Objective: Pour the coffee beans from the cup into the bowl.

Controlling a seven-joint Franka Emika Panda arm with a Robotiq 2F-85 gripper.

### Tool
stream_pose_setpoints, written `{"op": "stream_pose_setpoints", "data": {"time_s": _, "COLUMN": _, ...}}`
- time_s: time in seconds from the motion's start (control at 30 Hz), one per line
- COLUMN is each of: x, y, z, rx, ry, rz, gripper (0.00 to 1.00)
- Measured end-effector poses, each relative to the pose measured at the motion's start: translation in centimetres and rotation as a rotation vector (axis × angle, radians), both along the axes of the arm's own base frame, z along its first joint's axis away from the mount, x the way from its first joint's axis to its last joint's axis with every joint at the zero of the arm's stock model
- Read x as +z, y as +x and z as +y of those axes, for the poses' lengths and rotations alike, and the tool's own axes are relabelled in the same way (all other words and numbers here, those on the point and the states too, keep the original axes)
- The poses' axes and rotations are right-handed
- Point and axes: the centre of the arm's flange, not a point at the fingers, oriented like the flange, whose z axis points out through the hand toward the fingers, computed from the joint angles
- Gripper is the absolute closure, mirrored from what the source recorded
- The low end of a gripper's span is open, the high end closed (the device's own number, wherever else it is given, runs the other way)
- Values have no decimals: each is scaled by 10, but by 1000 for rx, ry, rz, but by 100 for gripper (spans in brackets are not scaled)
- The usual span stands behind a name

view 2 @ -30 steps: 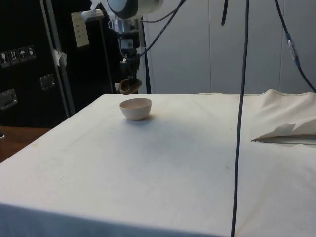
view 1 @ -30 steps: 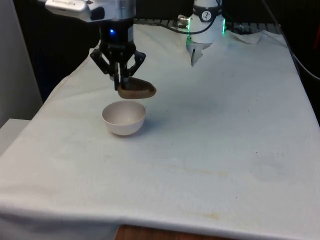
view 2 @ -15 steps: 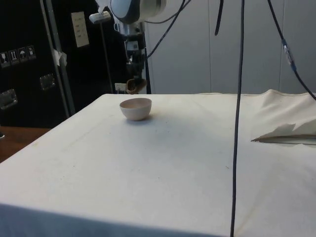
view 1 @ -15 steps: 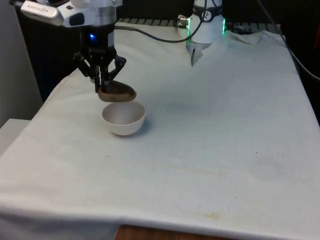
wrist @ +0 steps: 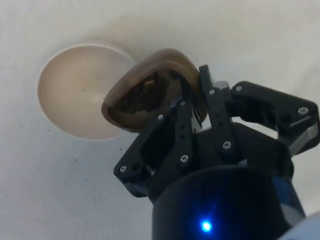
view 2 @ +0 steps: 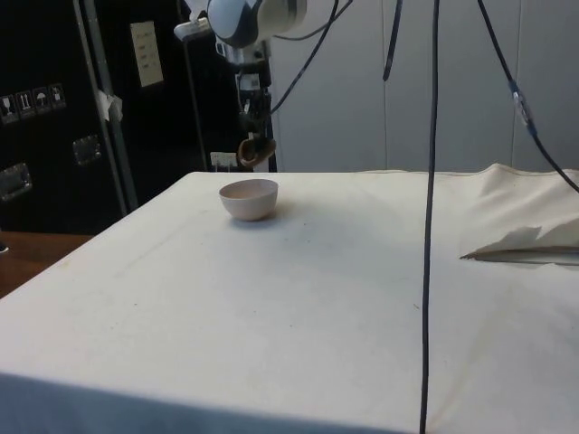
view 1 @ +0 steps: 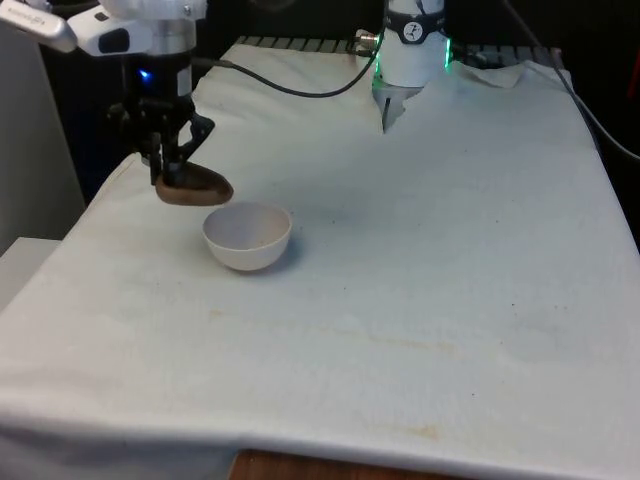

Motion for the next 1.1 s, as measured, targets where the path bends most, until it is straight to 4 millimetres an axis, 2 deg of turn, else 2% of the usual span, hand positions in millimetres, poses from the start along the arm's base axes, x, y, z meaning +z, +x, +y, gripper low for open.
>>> {"op": "stream_pose_setpoints", "data": {"time_s": 0.23, "x": 12, "y": 0, "z": -12, "rx": -2, "ry": -18, "rz": -6, "gripper": 100}}
{"op": "stream_pose_setpoints", "data": {"time_s": 0.37, "x": 17, "y": 1, "z": -12, "rx": 2, "ry": -25, "rz": -5, "gripper": 100}}
{"op": "stream_pose_setpoints", "data": {"time_s": 1.1, "x": 15, "y": 11, "z": 18, "rx": 18, "ry": -161, "rz": 55, "gripper": 100}}
